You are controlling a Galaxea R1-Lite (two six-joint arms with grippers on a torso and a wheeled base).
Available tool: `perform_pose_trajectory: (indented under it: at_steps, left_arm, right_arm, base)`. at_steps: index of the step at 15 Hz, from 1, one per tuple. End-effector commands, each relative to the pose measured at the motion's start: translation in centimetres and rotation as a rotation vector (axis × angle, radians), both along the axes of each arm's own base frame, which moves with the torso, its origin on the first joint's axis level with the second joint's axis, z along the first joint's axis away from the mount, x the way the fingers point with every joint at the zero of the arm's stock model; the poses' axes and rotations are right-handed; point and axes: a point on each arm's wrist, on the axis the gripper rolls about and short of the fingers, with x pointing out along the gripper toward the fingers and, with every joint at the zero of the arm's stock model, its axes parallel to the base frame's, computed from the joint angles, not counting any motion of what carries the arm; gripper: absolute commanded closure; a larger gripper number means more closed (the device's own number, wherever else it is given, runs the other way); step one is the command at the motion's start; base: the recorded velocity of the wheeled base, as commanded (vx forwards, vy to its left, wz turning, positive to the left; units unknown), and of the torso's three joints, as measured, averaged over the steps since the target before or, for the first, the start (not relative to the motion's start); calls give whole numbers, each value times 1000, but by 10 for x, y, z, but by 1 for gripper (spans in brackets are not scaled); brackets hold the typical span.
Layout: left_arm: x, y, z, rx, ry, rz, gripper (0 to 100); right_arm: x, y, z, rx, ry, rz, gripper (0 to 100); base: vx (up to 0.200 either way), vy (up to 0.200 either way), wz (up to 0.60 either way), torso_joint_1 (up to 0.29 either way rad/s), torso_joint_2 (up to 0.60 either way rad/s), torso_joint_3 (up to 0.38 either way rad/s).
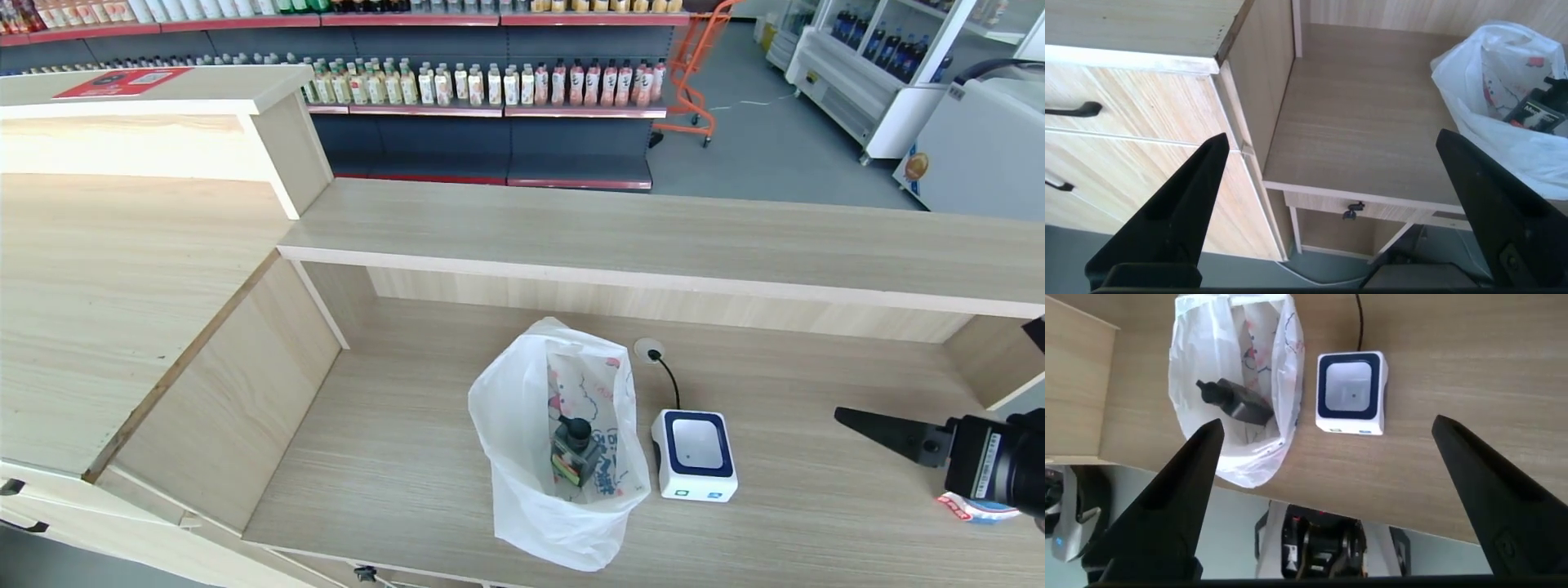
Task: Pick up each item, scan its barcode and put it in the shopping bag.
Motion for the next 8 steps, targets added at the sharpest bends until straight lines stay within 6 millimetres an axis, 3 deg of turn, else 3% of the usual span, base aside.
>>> perform_pose_trajectory:
  at_steps: [1,3,6,8]
  left_arm:
    - [0,0,0,1,0,1,0]
    - [0,0,0,1,0,1,0]
    - [0,0,0,2,0,-1,0]
    - [0,0,0,2,0,1,0]
  right_arm:
    - [3,-4,-2,-1,11,-31,0]
    - [4,-6,-3,34,29,-61,0]
    - [7,-10,-4,55,43,-97,0]
    - [12,-16,-3,104,55,-164,0]
  base:
    - [-200,0,0,7,7,2]
    - [-200,0,0,-17,-2,5]
    - [0,0,0,0,0,0]
    - [0,-200,0,2,2,0]
